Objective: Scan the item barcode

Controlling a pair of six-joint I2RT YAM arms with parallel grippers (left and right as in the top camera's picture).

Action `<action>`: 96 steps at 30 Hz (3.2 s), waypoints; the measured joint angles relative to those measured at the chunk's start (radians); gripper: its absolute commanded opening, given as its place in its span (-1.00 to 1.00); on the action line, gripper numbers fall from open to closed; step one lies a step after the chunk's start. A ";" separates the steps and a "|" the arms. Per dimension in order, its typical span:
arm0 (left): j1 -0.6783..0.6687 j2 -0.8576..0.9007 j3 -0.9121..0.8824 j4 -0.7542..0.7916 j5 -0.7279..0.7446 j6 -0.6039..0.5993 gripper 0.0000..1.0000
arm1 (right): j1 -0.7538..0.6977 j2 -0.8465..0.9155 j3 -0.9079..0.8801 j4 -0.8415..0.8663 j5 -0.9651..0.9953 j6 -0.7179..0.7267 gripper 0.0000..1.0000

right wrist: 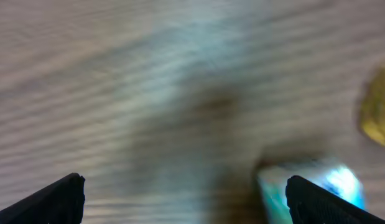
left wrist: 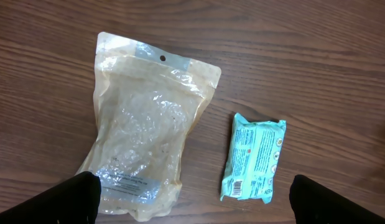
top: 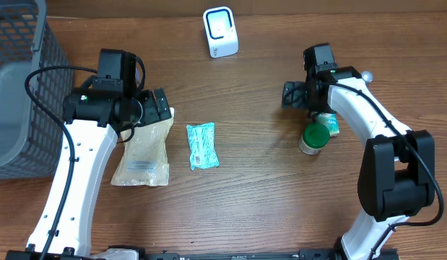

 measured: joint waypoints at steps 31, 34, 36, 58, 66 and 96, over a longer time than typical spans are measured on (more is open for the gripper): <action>0.000 0.000 0.000 0.000 0.000 0.000 0.99 | 0.370 0.000 0.000 0.195 -0.288 0.130 1.00; 0.000 0.000 0.000 0.000 0.000 0.000 0.99 | 0.370 0.000 0.000 0.195 -0.288 0.130 1.00; 0.000 0.000 0.000 0.000 0.000 0.000 0.99 | 0.370 0.000 0.000 0.195 -0.288 0.130 1.00; 0.000 0.000 0.000 0.000 0.048 -0.016 0.99 | 0.370 0.000 0.000 0.244 -0.364 0.130 1.00; 0.000 0.000 0.000 0.031 0.204 -0.029 0.99 | 0.382 0.000 0.000 0.178 -0.383 0.130 1.00; -0.061 0.080 -0.081 0.036 0.146 -0.031 -0.91 | 0.414 0.013 -0.061 0.244 -0.246 0.130 0.94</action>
